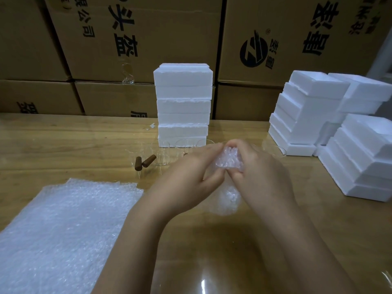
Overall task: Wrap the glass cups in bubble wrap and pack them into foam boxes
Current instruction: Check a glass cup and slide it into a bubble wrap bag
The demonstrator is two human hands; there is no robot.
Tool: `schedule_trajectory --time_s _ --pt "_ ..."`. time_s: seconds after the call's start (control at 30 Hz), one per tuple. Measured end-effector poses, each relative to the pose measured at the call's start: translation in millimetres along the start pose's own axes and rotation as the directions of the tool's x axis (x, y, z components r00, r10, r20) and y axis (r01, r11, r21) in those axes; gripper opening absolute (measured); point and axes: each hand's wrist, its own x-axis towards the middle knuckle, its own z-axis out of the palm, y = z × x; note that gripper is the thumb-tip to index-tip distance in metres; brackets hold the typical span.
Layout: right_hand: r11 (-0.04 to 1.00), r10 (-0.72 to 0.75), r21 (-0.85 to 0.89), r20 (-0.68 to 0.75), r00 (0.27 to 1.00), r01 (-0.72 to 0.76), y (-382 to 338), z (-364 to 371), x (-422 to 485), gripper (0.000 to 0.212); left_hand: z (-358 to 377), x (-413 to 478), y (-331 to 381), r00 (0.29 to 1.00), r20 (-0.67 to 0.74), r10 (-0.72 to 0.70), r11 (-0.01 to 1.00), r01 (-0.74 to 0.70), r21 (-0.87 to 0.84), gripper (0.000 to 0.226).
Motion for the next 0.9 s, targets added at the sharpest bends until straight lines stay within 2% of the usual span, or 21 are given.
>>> schedule_trajectory --time_s 0.1,0.17,0.23,0.3,0.4,0.47,0.57,0.67,0.8,0.9 --pt "0.999 0.011 0.037 0.002 1.000 -0.011 -1 3 0 0.039 3 1 0 0.999 -0.034 0.024 0.988 -0.019 0.152 0.035" --pt "0.997 0.000 0.078 0.003 1.000 0.000 -1 4 0 0.040 4 2 1 0.995 -0.092 0.031 0.981 -0.013 0.191 0.036" --pt "0.978 -0.009 0.210 0.019 1.000 0.005 0 5 1 0.043 2 3 2 0.988 -0.153 0.018 0.981 0.012 0.192 0.036" --pt "0.915 0.002 0.404 0.042 0.999 -0.019 0 3 1 0.046 1 4 1 0.972 -0.237 0.001 0.980 0.047 0.195 0.034" --pt "0.739 -0.014 0.672 0.080 0.997 -0.043 2 -3 2 0.050 0 4 -5 0.914 -0.402 -0.060 0.984 0.121 0.129 0.031" --pt "0.654 -0.078 0.756 0.106 0.991 -0.030 6 -10 4 0.056 -2 5 -10 0.865 -0.485 -0.129 0.979 0.188 0.074 0.031" --pt "0.666 -0.228 0.745 0.171 0.959 0.025 15 -21 4 0.070 -4 5 -15 0.824 -0.534 -0.190 0.970 0.241 0.028 0.030" --pt "0.759 -0.360 0.631 0.205 0.910 0.158 18 -24 2 0.061 -7 4 -20 0.811 -0.526 -0.255 0.955 0.297 -0.005 0.031" --pt "0.818 -0.361 0.538 0.205 0.910 0.203 12 -16 2 0.048 -6 5 -20 0.829 -0.490 -0.270 0.947 0.320 0.018 0.032" --pt "0.804 -0.316 0.566 0.148 0.937 0.182 7 -12 3 0.033 -2 6 -17 0.834 -0.473 -0.285 0.946 0.324 0.002 0.032"
